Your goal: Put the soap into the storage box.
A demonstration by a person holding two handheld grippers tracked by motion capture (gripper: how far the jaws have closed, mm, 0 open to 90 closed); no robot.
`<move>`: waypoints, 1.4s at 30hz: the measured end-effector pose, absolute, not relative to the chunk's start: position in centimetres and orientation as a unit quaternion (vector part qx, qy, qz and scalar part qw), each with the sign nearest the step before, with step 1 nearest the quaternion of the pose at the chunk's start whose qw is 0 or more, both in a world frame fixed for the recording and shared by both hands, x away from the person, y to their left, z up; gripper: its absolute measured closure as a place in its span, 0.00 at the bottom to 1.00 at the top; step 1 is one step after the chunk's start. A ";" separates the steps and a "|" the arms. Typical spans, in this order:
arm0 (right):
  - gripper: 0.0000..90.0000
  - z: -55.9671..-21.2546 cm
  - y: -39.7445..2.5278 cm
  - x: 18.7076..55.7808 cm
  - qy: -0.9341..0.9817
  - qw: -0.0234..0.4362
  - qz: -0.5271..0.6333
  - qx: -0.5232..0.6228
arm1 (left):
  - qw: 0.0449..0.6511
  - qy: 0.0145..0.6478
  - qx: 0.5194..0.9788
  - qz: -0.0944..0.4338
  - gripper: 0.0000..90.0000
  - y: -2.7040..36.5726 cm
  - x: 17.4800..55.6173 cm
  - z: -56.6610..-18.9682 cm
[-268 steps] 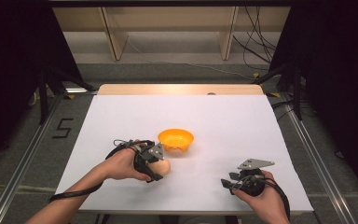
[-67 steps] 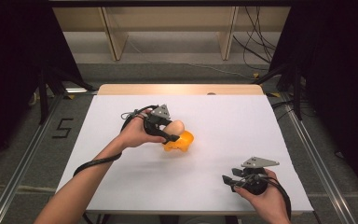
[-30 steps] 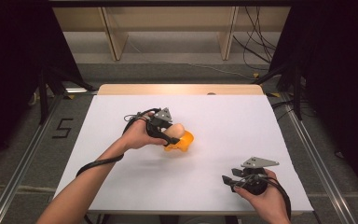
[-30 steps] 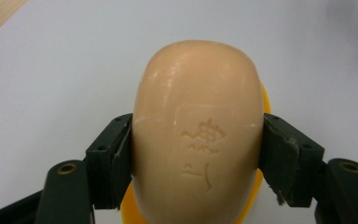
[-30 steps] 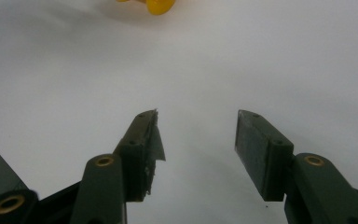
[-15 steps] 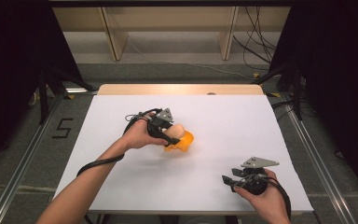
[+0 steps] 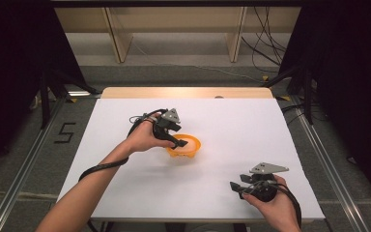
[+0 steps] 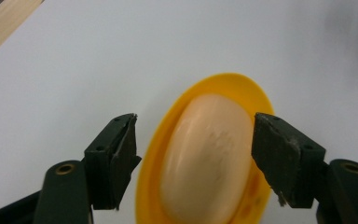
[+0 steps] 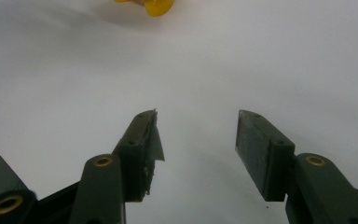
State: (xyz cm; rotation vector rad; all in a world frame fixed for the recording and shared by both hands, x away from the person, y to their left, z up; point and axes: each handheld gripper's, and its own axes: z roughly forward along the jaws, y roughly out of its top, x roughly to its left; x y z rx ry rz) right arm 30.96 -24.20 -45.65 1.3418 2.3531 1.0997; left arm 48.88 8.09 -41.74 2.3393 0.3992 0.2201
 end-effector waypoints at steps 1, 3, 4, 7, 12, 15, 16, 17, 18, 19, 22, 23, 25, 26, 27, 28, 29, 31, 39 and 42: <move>0.54 -45.7 -24.2 31.0 0.799 0.112 0.377 0.455 | 0.373 0.156 0.911 0.086 0.34 8.1 48.8 -41.7; 0.54 -45.7 -24.2 31.0 0.800 0.111 0.375 0.455 | 0.373 0.154 0.911 0.086 0.34 8.2 48.8 -41.6; 0.54 -45.6 -24.2 31.0 0.800 0.111 0.376 0.455 | 0.372 0.153 0.912 0.087 0.34 8.2 48.7 -41.6; 0.54 -45.6 -24.2 31.0 0.800 0.112 0.376 0.454 | 0.378 0.152 0.909 0.087 0.34 8.4 48.5 -41.2; 0.54 -45.6 -24.2 31.0 0.799 0.108 0.377 0.455 | 0.383 0.158 0.906 0.088 0.33 8.8 47.6 -40.7; 0.54 -45.6 -24.2 30.9 0.799 0.111 0.376 0.456 | 0.382 0.168 0.905 0.088 0.33 9.3 47.2 -40.6; 0.54 -45.6 -24.2 30.9 0.800 0.111 0.375 0.455 | 0.381 0.167 0.905 0.090 0.32 9.5 47.1 -40.6; 0.54 -45.6 -24.2 30.9 0.800 0.111 0.376 0.455 | 0.378 0.170 0.906 0.087 0.32 9.8 46.9 -40.6; 0.54 -45.6 -24.2 30.9 0.799 0.112 0.376 0.455 | 0.378 0.176 0.905 0.083 0.32 10.0 46.7 -40.6; 0.54 -45.6 -24.2 30.9 0.800 0.112 0.375 0.455 | 0.378 0.179 0.904 0.082 0.32 10.3 46.6 -40.7; 0.54 -45.6 -24.2 30.9 0.799 0.106 0.375 0.458 | 0.377 0.190 0.903 0.081 0.31 11.1 46.0 -40.7; 0.54 -45.6 -24.2 31.0 0.800 0.110 0.376 0.455 | 0.378 0.188 0.903 0.081 0.31 11.4 45.9 -40.7; 0.54 -45.6 -24.2 31.0 0.800 0.111 0.374 0.456 | 0.380 0.198 0.900 0.082 0.31 12.0 45.4 -40.7; 0.54 -45.6 -24.2 30.9 0.801 0.112 0.372 0.456 | 0.379 0.201 0.899 0.085 0.31 12.4 45.2 -40.6; 0.54 -45.6 -24.2 31.0 0.801 0.113 0.374 0.454 | 0.381 0.208 0.897 0.085 0.31 12.6 44.9 -40.6; 0.54 -45.7 -24.3 31.0 0.804 0.119 0.374 0.448 | 0.378 0.206 0.898 0.090 0.31 12.9 44.7 -40.5; 0.54 -45.7 -24.3 31.0 0.803 0.119 0.374 0.448 | 0.371 0.201 0.902 0.091 0.31 13.2 44.6 -40.4; 0.54 -45.6 -24.2 30.9 0.800 0.114 0.374 0.455 | 0.372 0.210 0.899 0.097 0.31 13.8 44.1 -40.3; 0.53 -45.6 -24.2 30.9 0.801 0.114 0.374 0.453 | 0.371 0.234 0.892 0.106 0.31 15.7 42.3 -40.3; 0.53 -45.7 -24.2 31.0 0.802 0.116 0.374 0.451 | 0.369 0.239 0.891 0.110 0.31 16.5 41.6 -40.5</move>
